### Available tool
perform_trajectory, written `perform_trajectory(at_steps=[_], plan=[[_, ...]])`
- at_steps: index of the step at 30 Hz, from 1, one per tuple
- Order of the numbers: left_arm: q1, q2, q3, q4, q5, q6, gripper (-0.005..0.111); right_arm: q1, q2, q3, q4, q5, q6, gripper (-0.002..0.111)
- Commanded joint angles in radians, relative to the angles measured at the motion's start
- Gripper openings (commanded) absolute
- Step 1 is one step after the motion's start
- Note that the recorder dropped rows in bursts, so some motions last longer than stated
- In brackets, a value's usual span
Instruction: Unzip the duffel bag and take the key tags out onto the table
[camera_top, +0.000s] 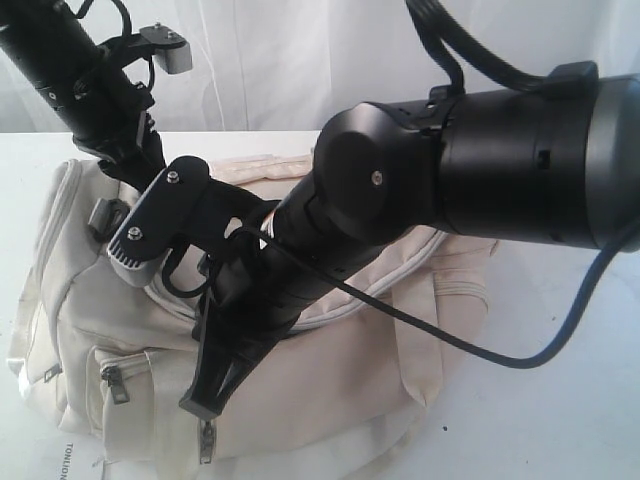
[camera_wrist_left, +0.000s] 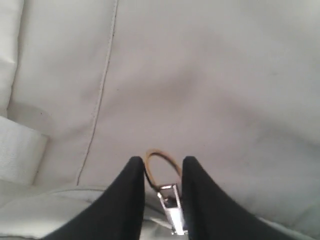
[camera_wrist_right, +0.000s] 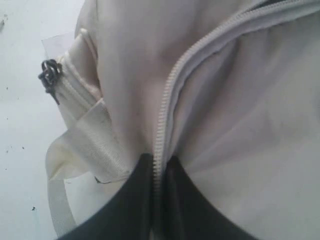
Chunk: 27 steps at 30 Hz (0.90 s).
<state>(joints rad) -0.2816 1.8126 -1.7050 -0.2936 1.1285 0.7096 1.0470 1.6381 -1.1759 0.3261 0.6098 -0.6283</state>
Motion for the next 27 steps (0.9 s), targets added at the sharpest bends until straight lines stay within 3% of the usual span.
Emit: perform_trajectory(at_steps=[1, 4, 27], plan=[[0.0, -0.008, 0.0, -0.01, 0.093, 0.001, 0.014, 0.001, -0.002, 0.014, -0.006, 0.077, 0.007, 0.0], [0.0, -0.008, 0.0, -0.004, 0.093, -0.018, 0.0, 0.001, -0.002, 0.014, -0.006, 0.077, 0.007, 0.0], [0.0, -0.008, 0.0, 0.187, -0.372, -0.196, 0.0, 0.001, -0.002, 0.014, -0.006, 0.083, 0.007, 0.0]])
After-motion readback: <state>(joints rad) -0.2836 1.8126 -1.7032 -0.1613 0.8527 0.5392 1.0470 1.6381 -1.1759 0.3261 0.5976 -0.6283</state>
